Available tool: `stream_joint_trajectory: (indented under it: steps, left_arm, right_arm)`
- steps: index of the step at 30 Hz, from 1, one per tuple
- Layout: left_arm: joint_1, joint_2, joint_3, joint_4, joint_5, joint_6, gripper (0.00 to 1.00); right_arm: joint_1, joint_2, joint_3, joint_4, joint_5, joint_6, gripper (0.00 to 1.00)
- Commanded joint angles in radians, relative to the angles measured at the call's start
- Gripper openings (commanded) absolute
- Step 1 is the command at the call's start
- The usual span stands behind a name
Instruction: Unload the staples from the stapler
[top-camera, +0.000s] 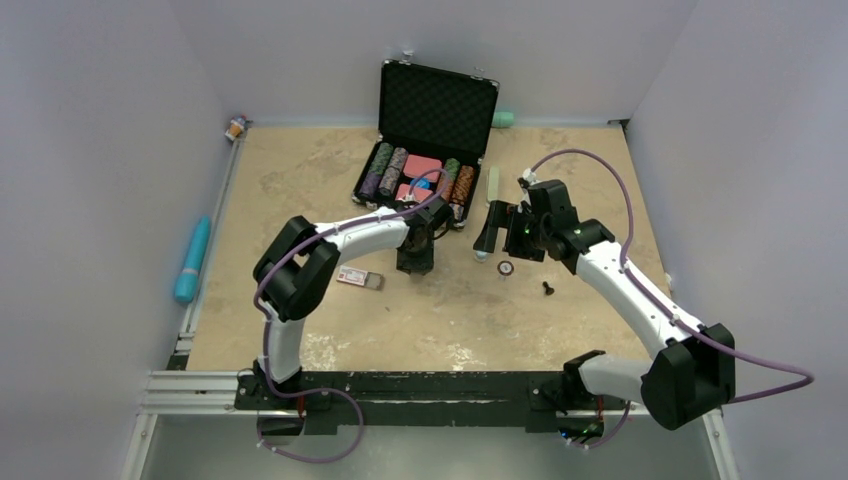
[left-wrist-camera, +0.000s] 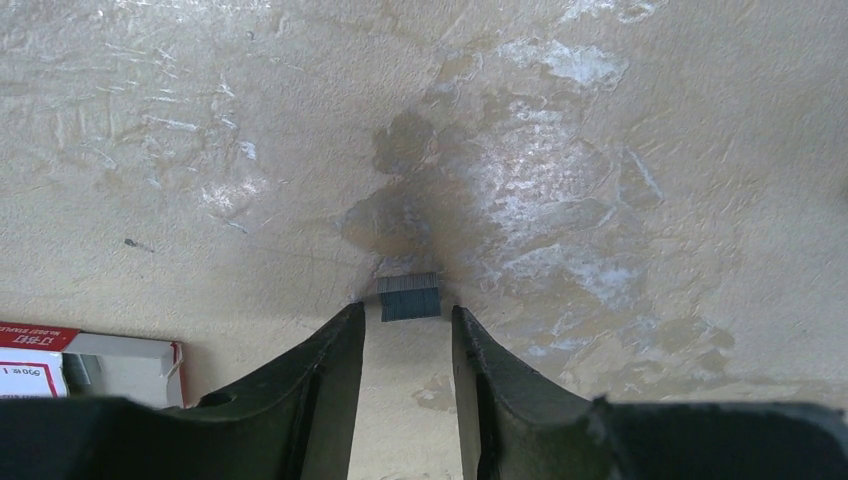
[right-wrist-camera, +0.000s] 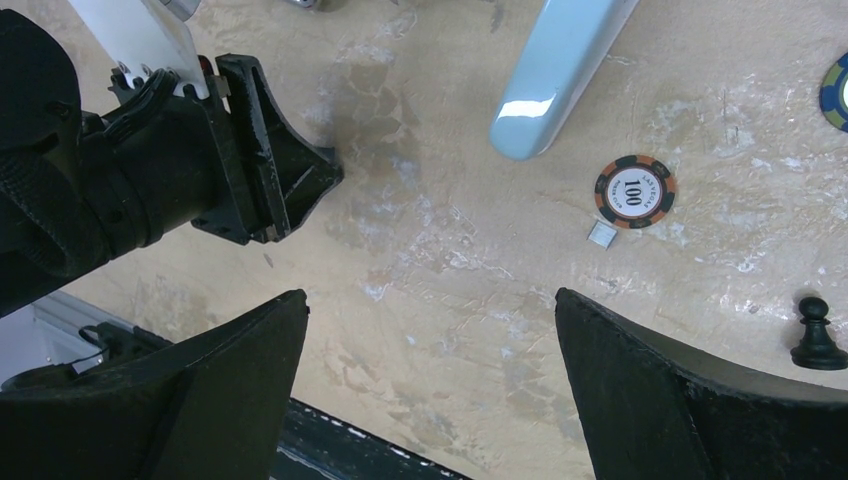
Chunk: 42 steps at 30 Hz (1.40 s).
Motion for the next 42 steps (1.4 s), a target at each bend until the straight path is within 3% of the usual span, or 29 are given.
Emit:
stream_joint_trajectory:
  steps: [1, 16, 32, 42]
  left_arm:
    - [0.006, 0.023, 0.034, -0.006, -0.03, -0.005, 0.41]
    - [0.007, 0.025, 0.055, -0.016, -0.03, 0.022, 0.22]
    - [0.005, -0.207, -0.057, -0.078, -0.025, 0.063, 0.2]
    - [0.04, -0.368, -0.176, -0.207, -0.127, -0.089, 0.18]
  right_arm:
    - [0.001, -0.027, -0.004, 0.028, -0.022, -0.006, 0.98]
    - [0.001, -0.033, 0.003, 0.02, -0.01, -0.004, 0.98]
    - [0.001, -0.03, 0.021, 0.043, -0.006, 0.005, 0.98]
    - [0.001, -0.008, 0.009, 0.083, -0.039, 0.009, 0.98]
